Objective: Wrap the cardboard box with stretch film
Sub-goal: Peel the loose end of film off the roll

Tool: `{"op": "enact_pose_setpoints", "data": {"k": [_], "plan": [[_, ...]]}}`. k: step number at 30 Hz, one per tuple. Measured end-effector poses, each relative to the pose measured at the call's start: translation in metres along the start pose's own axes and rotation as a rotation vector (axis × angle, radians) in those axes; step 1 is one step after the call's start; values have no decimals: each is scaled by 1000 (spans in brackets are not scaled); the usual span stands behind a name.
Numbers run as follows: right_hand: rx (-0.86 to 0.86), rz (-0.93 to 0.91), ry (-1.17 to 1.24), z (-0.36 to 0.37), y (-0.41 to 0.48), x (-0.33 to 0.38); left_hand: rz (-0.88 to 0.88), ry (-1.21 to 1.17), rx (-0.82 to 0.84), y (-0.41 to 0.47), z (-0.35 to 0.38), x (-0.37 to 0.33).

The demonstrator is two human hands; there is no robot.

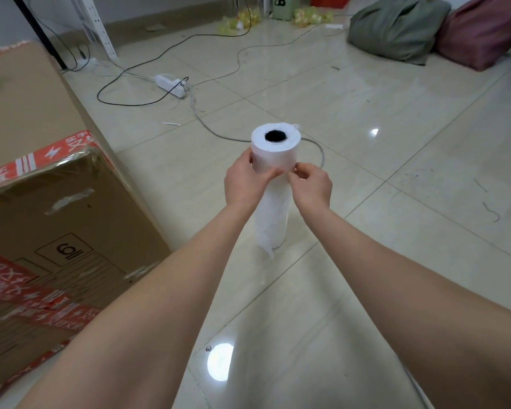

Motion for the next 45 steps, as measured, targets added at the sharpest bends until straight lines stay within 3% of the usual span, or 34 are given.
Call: {"op": "enact_pose_setpoints", "data": {"k": [6,12,15,19,23,26,33,38,43,45], "plan": [[-48,25,34,8,0,-3,12,-63,-105,9,-12,19],[114,-72,-43,19,-6,2,-82,-199,-127,10,-16,26],[221,-80,-96,22,-9,-3,-93,-295,-46,3,-18,25],[287,-53,-136,14,-7,-11,-106,-151,14,0,-7,17],[92,-67,-208,-5,-4,-4,-215,-13,-66,-6,5,0],[15,-59,-244,-8,-4,0,-237,-107,-137,-11,9,-4],[-4,-67,-154,-2,-5,7,-218,-288,-142,-12,1,11],[75,-52,-44,5,-8,11,-224,-397,-204,-9,-26,23],[-21,-41,-76,5,-9,11,-211,-422,49,-10,-15,17],[-44,-2,-81,6,-10,9,-247,-413,59,-12,-7,14]]}}
Point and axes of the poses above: each hand's wrist, its own y-axis towards the middle knuckle, its own z-axis out of the palm, x = y × z, the point moved 5 cm from there along y, towards the middle knuckle
